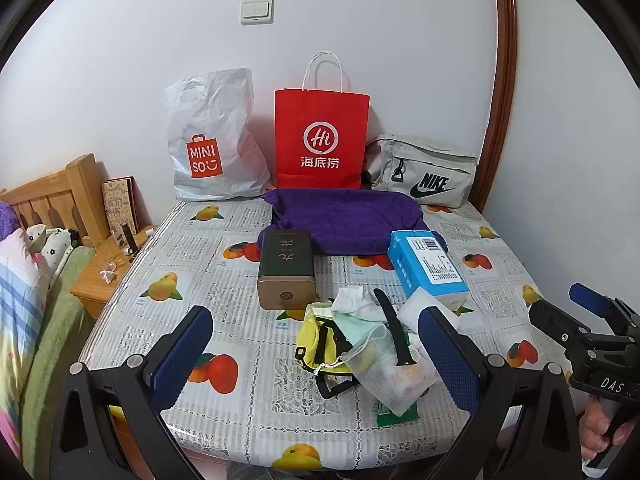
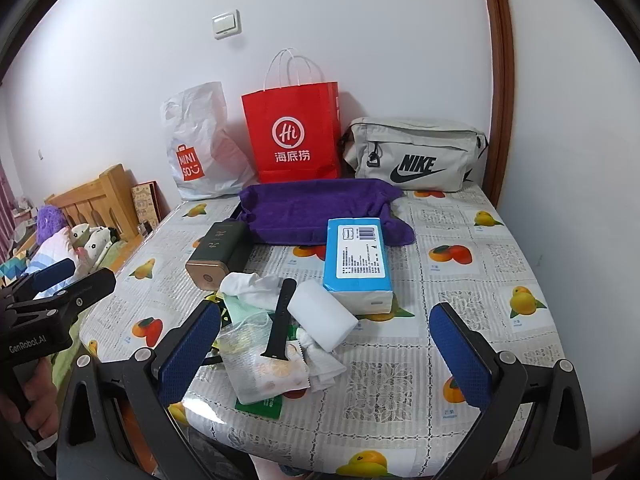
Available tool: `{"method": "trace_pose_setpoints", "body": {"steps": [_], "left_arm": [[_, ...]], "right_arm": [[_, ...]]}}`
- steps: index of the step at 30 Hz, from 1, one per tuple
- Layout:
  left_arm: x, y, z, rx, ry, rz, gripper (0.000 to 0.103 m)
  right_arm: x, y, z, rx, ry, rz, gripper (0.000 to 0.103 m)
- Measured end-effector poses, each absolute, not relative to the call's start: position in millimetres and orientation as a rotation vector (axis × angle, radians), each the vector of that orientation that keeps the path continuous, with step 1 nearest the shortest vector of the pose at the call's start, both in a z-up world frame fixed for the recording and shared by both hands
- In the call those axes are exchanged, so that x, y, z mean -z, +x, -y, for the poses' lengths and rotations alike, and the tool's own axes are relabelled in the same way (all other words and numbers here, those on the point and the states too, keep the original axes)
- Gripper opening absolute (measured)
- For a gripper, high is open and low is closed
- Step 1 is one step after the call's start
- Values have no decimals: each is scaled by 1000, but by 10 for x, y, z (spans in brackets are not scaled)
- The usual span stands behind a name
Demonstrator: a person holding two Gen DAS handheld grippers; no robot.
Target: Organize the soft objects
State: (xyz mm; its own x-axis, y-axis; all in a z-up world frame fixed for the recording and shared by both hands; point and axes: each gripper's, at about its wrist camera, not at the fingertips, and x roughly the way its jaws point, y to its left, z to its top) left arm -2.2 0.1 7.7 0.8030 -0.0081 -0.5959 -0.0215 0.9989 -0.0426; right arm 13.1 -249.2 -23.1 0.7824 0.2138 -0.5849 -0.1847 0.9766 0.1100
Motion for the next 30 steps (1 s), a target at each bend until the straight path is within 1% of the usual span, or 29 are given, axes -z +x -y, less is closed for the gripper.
{"method": "trace_pose_setpoints", "body": {"steps": [30], "left_arm": [[-101, -59, -22, -6, -52, -633, 103]], "right_arm": [[206, 80, 2468, -220, 41, -626, 103]]}}
